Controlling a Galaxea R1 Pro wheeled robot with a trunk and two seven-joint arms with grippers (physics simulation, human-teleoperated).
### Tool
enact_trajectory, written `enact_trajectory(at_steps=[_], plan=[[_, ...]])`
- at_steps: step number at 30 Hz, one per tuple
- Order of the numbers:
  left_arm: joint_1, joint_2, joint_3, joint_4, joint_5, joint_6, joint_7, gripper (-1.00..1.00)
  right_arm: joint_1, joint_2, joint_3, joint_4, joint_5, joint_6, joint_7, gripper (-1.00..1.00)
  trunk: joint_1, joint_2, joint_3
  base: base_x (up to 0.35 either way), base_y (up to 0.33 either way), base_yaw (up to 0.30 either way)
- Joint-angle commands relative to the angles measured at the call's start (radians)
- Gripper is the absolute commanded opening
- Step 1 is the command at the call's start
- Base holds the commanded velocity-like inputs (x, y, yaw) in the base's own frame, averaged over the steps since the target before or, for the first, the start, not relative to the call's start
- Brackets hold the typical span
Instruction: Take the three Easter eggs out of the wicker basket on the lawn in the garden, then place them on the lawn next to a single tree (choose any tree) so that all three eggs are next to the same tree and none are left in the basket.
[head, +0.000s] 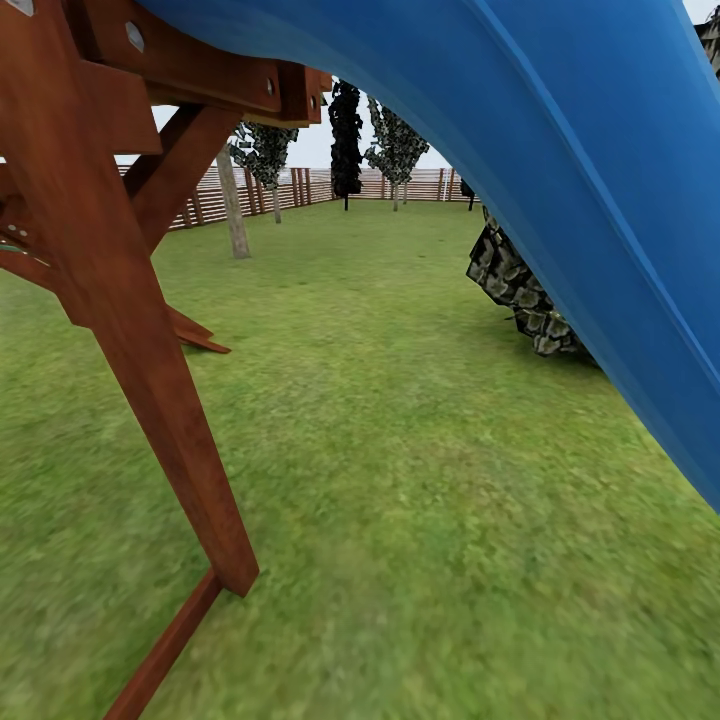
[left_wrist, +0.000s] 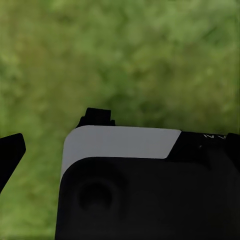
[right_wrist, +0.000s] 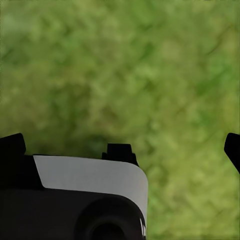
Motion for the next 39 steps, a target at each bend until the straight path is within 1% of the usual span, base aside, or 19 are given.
enact_trajectory(at_steps=[1,5,7,10,12,13,14,15,16,17,18,20,23,25,28,31,32,35,39], plan=[[0.000,-0.001,0.002,-0.005,0.011,0.006,0.000,1.00,0.000,0.000,0.002,-0.002,0.002,-0.002,0.000,1.00,0.000,0.000,-0.001,0.000,0.000,0.000],[-0.002,-0.002,0.003,-0.024,0.013,0.006,0.001,1.00,0.000,-0.002,0.003,-0.014,0.004,0.000,-0.001,1.00,0.000,0.000,-0.001,0.000,0.000,0.000],[-0.022,-0.005,0.004,-0.044,0.015,0.008,0.002,1.00,-0.001,-0.002,0.003,-0.040,0.005,0.015,-0.001,1.00,0.000,0.000,-0.001,0.000,0.000,0.000],[-0.077,-0.011,0.004,-0.049,0.031,0.013,0.006,1.00,-0.010,-0.002,0.003,-0.114,0.005,0.116,-0.001,1.00,0.000,0.000,-0.001,0.000,0.000,0.000],[-0.124,-0.013,0.004,-0.053,0.052,0.028,0.007,1.00,-0.046,-0.001,0.002,-0.150,0.003,0.225,-0.003,1.00,0.000,0.000,-0.001,0.000,0.000,0.000],[-0.161,-0.013,0.004,-0.057,0.062,0.058,0.008,1.00,-0.084,0.000,0.002,-0.152,-0.001,0.291,-0.006,1.00,0.000,0.000,-0.001,0.000,0.000,0.000],[-0.191,-0.014,0.004,-0.060,0.066,0.092,0.008,1.00,-0.115,0.000,0.002,-0.143,-0.003,0.325,-0.007,1.00,0.000,0.000,-0.001,0.000,0.000,0.000],[-0.242,-0.014,0.003,-0.062,0.069,0.156,0.009,1.00,-0.163,0.000,0.001,-0.111,-0.005,0.360,-0.008,1.00,0.000,0.000,-0.001,0.000,0.000,0.000],[-0.259,-0.015,0.003,-0.062,0.069,0.179,0.009,1.00,-0.179,0.001,0.001,-0.096,-0.006,0.368,-0.008,1.00,0.000,0.000,-0.001,0.000,0.000,0.000],[-0.319,-0.015,0.002,-0.064,0.069,0.250,0.009,1.00,-0.248,0.000,0.000,-0.020,-0.008,0.388,-0.009,1.00,0.000,0.000,-0.001,0.000,0.000,0.000],[-0.332,-0.015,0.001,-0.064,0.069,0.261,0.010,1.00,-0.266,0.001,-0.001,0.002,-0.009,0.391,-0.009,1.00,0.000,0.000,-0.001,0.000,0.000,0.000],[-0.382,-0.014,0.000,-0.063,0.067,0.291,0.011,1.00,-0.340,0.001,-0.001,0.095,-0.011,0.397,-0.008,1.00,0.000,0.000,-0.001,0.000,0.000,0.000],[-0.451,-0.011,0.000,-0.053,0.065,0.308,0.027,1.00,-0.438,0.005,-0.002,0.215,-0.012,0.400,-0.007,1.00,0.000,0.000,-0.001,0.000,0.000,0.000],[-0.476,-0.012,0.000,-0.051,0.064,0.311,0.063,1.00,-0.472,0.006,-0.002,0.246,-0.012,0.400,-0.007,1.00,0.000,0.000,-0.001,0.000,0.000,0.000],[-0.508,-0.013,-0.002,-0.049,0.064,0.308,0.166,1.00,-0.523,0.009,-0.002,0.271,-0.012,0.400,-0.009,1.00,0.000,0.000,-0.001,0.000,0.000,0.000],[-0.517,-0.016,-0.004,-0.049,0.066,0.302,0.204,1.00,-0.548,0.010,-0.001,0.278,-0.010,0.396,-0.007,1.00,0.000,0.000,-0.001,0.000,0.000,0.000],[-0.519,-0.023,-0.010,-0.053,0.067,0.298,0.213,1.00,-0.554,0.010,-0.001,0.277,-0.007,0.394,-0.003,1.00,0.000,0.000,-0.001,0.000,0.000,0.000],[-0.521,-0.035,-0.026,-0.063,0.067,0.295,0.221,1.00,-0.559,0.010,0.000,0.275,-0.002,0.392,0.000,1.00,0.000,0.000,-0.001,0.000,0.000,0.000],[-0.521,-0.039,-0.032,-0.090,0.070,0.292,0.226,1.00,-0.560,0.004,-0.004,0.274,-0.005,0.391,0.003,1.00,0.000,0.000,-0.001,0.000,0.000,0.000]])
